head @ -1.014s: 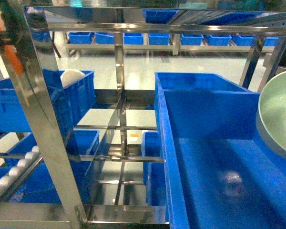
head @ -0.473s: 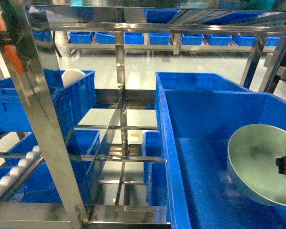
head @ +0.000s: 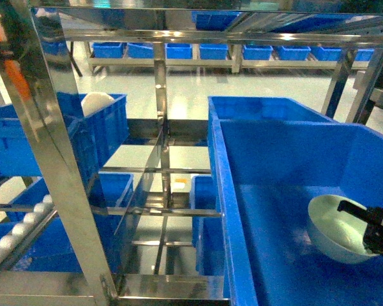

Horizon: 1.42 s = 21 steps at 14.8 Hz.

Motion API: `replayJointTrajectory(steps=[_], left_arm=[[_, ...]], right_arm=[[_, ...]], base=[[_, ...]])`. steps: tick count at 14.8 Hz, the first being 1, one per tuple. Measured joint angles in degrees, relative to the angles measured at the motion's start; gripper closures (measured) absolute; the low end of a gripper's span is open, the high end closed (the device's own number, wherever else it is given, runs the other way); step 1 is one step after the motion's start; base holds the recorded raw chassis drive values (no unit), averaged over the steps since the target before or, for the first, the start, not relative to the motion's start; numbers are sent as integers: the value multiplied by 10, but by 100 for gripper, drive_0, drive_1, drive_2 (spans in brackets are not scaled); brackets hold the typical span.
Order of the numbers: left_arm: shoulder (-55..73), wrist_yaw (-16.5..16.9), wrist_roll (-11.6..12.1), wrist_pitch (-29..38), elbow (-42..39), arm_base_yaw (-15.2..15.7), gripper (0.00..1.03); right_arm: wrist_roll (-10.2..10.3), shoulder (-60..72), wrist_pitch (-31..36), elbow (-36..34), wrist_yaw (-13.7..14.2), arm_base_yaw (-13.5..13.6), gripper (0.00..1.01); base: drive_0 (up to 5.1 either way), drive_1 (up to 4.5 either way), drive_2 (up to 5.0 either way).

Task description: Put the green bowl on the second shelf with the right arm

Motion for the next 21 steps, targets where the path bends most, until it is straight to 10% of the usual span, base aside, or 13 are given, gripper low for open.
replayJointTrajectory(steps=[10,15,19,21], left_arm=[[0,0,0,0,0,0,5],[0,0,0,0,0,0,5],[0,0,0,0,0,0,5],[0,0,0,0,0,0,5]], right_arm=[[49,54,-21,37,16,54,98],[60,28,40,-3,50,59,47],[5,-113,148,-97,93,99,2],[-24,-184,157,-141,103,115,3]], base=[[0,0,0],[0,0,0],[0,0,0],[0,0,0]])
